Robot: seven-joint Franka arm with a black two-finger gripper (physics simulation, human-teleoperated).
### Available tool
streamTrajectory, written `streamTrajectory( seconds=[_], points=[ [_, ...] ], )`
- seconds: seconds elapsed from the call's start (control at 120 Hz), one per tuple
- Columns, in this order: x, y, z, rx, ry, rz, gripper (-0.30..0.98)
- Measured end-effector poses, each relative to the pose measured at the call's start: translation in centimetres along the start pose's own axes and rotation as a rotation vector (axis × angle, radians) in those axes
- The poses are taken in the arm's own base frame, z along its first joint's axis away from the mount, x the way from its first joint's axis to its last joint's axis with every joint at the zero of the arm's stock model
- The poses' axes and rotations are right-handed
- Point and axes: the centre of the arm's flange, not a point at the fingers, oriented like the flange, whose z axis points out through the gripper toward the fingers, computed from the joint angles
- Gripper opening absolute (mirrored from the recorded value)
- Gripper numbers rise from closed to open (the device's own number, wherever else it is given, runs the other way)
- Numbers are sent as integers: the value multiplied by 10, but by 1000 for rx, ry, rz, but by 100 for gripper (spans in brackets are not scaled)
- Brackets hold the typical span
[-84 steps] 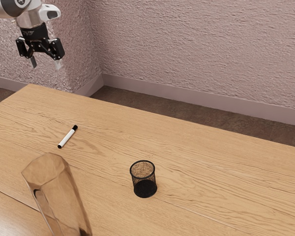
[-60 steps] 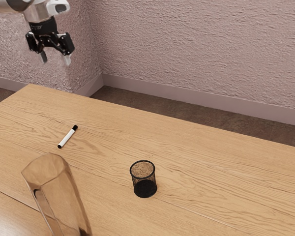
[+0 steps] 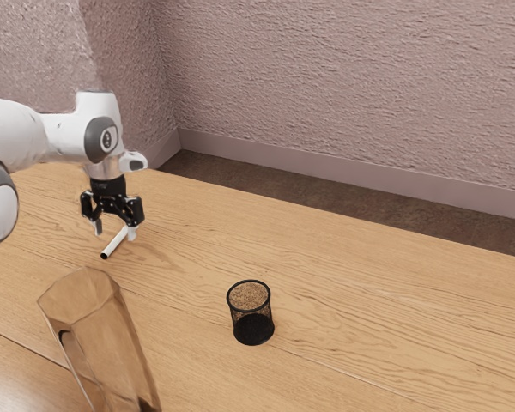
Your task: Put the marker into the pen holder.
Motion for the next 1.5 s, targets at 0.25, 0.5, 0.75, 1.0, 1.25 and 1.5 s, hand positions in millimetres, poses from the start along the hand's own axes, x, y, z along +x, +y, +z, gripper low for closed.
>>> streamTrajectory(
  seconds=[0.25,0.5,0.75,1.0,1.25,1.5],
  points=[
    [21,4,28,45,75,189,64],
    [51,20,51,17,124,330,62],
    [77,2,30,17,205,395,62],
    [92,-21,38,30,203,435,62],
    [98,-32,16,37,243,463,63],
    [95,-52,27,24,229,453,64]
  ],
)
